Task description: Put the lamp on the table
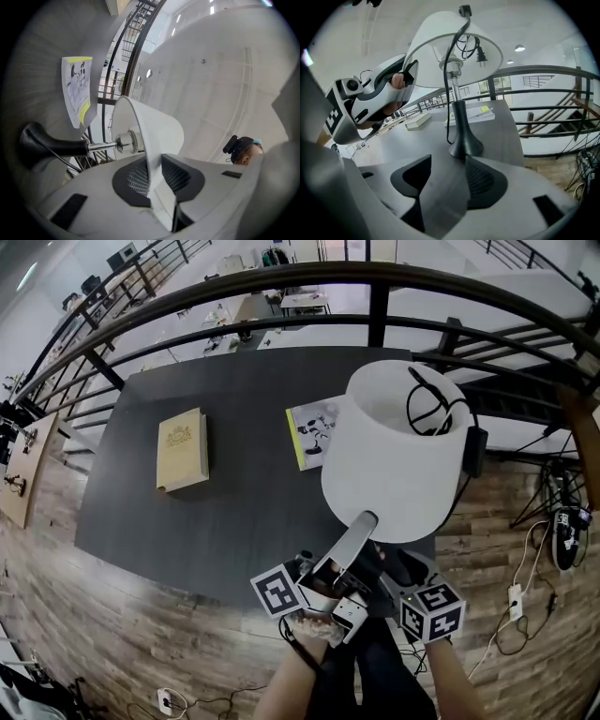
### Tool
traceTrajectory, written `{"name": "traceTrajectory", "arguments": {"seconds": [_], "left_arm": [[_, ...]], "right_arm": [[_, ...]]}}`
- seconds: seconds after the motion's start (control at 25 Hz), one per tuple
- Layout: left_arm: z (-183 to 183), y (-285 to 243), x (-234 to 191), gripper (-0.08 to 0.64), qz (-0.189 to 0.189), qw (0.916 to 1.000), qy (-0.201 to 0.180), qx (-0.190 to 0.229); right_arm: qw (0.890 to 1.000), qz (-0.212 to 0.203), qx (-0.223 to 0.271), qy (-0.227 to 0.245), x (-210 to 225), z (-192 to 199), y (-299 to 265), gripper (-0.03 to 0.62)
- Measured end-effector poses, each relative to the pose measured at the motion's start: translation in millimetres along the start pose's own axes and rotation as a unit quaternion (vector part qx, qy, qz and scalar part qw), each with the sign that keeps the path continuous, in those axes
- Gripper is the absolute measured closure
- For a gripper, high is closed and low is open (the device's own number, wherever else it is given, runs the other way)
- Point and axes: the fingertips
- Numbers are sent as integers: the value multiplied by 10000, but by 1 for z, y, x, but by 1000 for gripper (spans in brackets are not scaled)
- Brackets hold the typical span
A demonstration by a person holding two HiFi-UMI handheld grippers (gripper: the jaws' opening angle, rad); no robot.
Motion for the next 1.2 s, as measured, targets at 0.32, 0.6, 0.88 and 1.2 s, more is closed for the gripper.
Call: {"name": "traceTrajectory", "arguments": {"seconds": [0.32,0.6,0.88,1.2], "left_arm": [[8,13,0,482,-28,10000,-40,-86],[15,25,0,474,-85,9998,-81,-136],[20,36,-1,465,-123,9997,-113,-173],[19,43,-4,459,-137,9997,-124,-137]], "right_arm": [[10000,3,-48,-26,-6,8,7,342],[10000,-9,-46,-25,-14,15,14,342],[10000,3,-29,-46,-20,19,20,342],[10000,16,-45,-83,-28,26,27,342]]}}
Point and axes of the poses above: the fingertips, and each gripper's own axes: y backward along the fingers, x to its right, z out of its underside, and after that the axes turned 8 degrees about x, right-handed
